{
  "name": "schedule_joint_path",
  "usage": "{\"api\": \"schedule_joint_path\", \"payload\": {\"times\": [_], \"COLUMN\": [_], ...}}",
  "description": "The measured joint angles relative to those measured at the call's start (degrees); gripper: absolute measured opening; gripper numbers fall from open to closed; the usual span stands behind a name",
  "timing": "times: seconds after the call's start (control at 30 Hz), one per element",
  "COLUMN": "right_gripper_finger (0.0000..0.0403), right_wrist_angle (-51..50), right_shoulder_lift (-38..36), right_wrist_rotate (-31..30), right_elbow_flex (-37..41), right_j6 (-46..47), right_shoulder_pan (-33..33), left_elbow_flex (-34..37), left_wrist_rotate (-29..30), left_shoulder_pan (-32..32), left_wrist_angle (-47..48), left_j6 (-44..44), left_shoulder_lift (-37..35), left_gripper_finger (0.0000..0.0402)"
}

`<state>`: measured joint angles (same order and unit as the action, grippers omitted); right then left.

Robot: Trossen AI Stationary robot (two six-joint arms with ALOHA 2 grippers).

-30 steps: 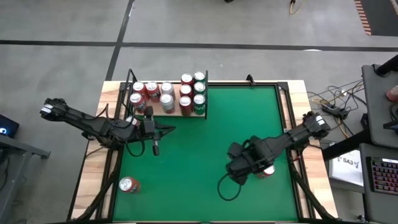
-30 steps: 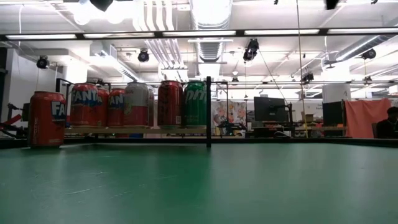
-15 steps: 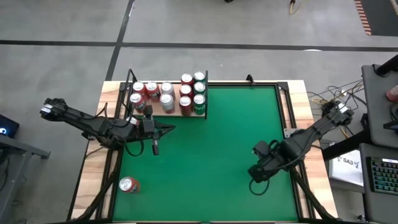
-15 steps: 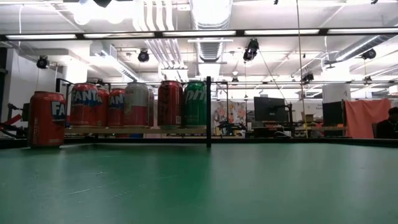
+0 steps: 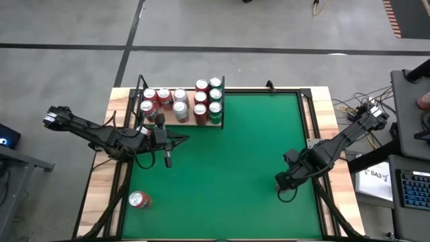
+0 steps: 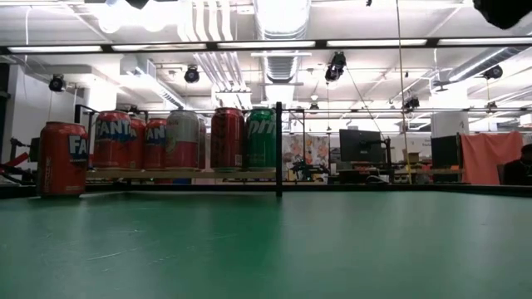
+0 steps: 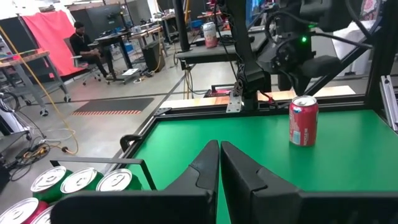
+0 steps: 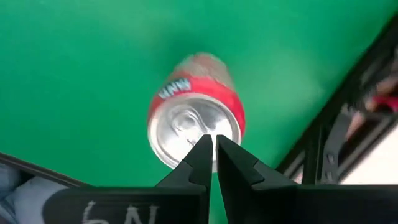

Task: Place canned beverage on shelf
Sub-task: Put the red soda can on the shelf aligned with the other red soda can

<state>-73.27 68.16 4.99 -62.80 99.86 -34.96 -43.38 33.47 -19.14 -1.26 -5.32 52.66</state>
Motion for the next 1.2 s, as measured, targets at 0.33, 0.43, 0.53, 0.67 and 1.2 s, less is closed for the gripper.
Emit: {"api": "schedule_joint_path", "payload": {"times": [0.33,0.43,0.53,0.67,1.2], "right_gripper_finger": [0.0103,0.0161,0.0221,0.0297,0.0366], "right_wrist_angle": [1.1,2.4,3.5,3.7,3.8], "right_shoulder_lift": [0.2,0.2,0.3,1.4,10.3], "right_wrist_rotate": [3.9,3.9,3.9,3.4,1.3], "right_elbow_flex": [0.5,0.5,0.5,0.5,0.6], "right_j6": [3.2,3.3,3.8,4.2,3.3], "right_shoulder_pan": [0.1,0.1,0.1,0.1,0.1], "left_elbow_flex": [0.0,0.0,0.0,0.0,0.0], "left_wrist_rotate": [0.0,0.0,0.0,0.0,0.5], "left_shoulder_pan": [0.0,0.0,0.0,0.0,0.0], "left_wrist_angle": [0.0,0.0,0.0,0.0,0.1], "left_j6": [-0.2,-0.2,-0.2,-1.4,-1.7], "left_shoulder_lift": [0.0,0.0,0.0,0.0,0.0], "left_gripper_finger": [0.0,0.0,0.0,0.0,0.0]}}
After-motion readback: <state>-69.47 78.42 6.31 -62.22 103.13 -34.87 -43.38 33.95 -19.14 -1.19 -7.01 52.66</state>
